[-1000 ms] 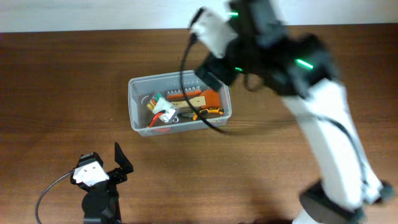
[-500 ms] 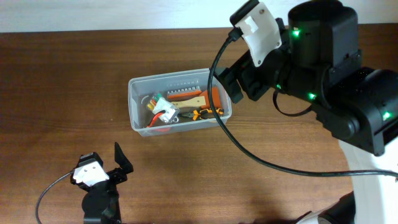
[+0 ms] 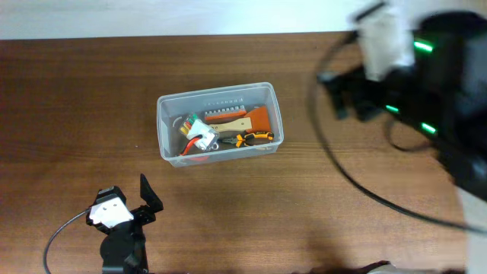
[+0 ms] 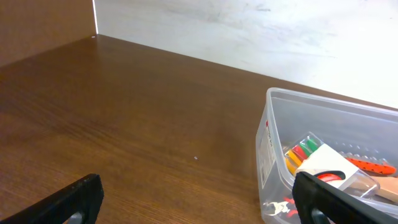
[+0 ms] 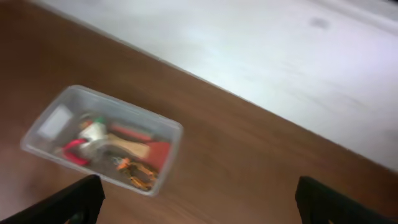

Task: Pack container

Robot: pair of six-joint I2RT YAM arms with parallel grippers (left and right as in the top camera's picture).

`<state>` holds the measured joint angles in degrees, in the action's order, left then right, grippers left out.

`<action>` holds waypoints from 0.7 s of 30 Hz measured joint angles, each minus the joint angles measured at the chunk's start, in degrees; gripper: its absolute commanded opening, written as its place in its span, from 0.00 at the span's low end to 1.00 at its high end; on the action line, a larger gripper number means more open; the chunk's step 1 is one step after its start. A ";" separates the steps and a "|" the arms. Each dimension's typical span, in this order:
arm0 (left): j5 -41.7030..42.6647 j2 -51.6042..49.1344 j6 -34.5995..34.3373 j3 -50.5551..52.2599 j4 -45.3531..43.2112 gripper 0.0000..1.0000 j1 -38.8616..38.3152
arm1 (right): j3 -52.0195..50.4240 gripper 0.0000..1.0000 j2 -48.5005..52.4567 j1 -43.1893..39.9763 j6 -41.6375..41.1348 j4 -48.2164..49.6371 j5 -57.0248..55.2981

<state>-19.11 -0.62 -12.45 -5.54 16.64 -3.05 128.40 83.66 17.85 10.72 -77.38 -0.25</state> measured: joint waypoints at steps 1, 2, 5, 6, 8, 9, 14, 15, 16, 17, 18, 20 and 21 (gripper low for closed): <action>0.00 0.00 0.00 0.00 0.02 0.99 0.00 | -5.01 0.98 -4.52 -3.52 -0.04 3.67 0.04; 0.00 0.00 0.00 0.00 0.02 0.99 0.00 | -7.76 0.99 -6.91 -5.09 -0.07 5.35 0.15; 0.02 -0.02 0.00 0.00 -0.04 0.99 0.00 | -24.98 0.99 -21.70 -12.26 -0.22 15.78 0.37; -0.04 -0.02 0.00 0.00 0.09 0.99 0.00 | -31.91 0.99 -26.80 -13.77 -0.26 18.08 0.26; -0.04 0.00 0.00 0.00 0.07 0.99 0.00 | -42.86 0.99 -35.04 -15.52 -0.26 20.57 0.28; 0.00 0.00 0.00 0.00 0.04 0.99 0.00 | -46.47 0.99 -37.57 -15.82 -0.24 21.59 0.31; -0.04 0.00 0.00 0.00 0.04 0.99 0.00 | -77.59 0.99 -55.15 -17.09 -0.26 32.02 2.34; -0.04 -0.02 0.00 0.00 0.00 0.99 0.00 | -83.82 0.99 -58.36 -17.09 -0.26 33.11 3.10; 0.02 0.02 0.00 0.00 0.04 0.99 0.00 | -89.33 0.99 -61.27 -17.11 -0.26 34.32 3.76; 0.02 -0.02 0.00 0.00 -0.04 0.99 0.00 | -94.86 0.99 -64.43 -17.14 -0.24 35.80 4.68; 0.02 -0.02 -0.02 0.00 0.02 0.99 -0.02 | -99.30 0.99 -67.19 -17.14 -0.28 36.76 5.46; 0.04 0.00 0.00 0.00 0.02 0.99 0.00 | -108.65 0.99 -73.96 -17.14 -1.66 38.10 7.08; 0.00 0.00 0.00 0.00 0.02 0.99 0.00 | -110.49 0.99 -75.52 -17.14 -2.47 38.60 7.43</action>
<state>-19.11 -0.62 -12.45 -5.54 16.67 -3.05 17.91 8.14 0.71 8.25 -38.79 7.18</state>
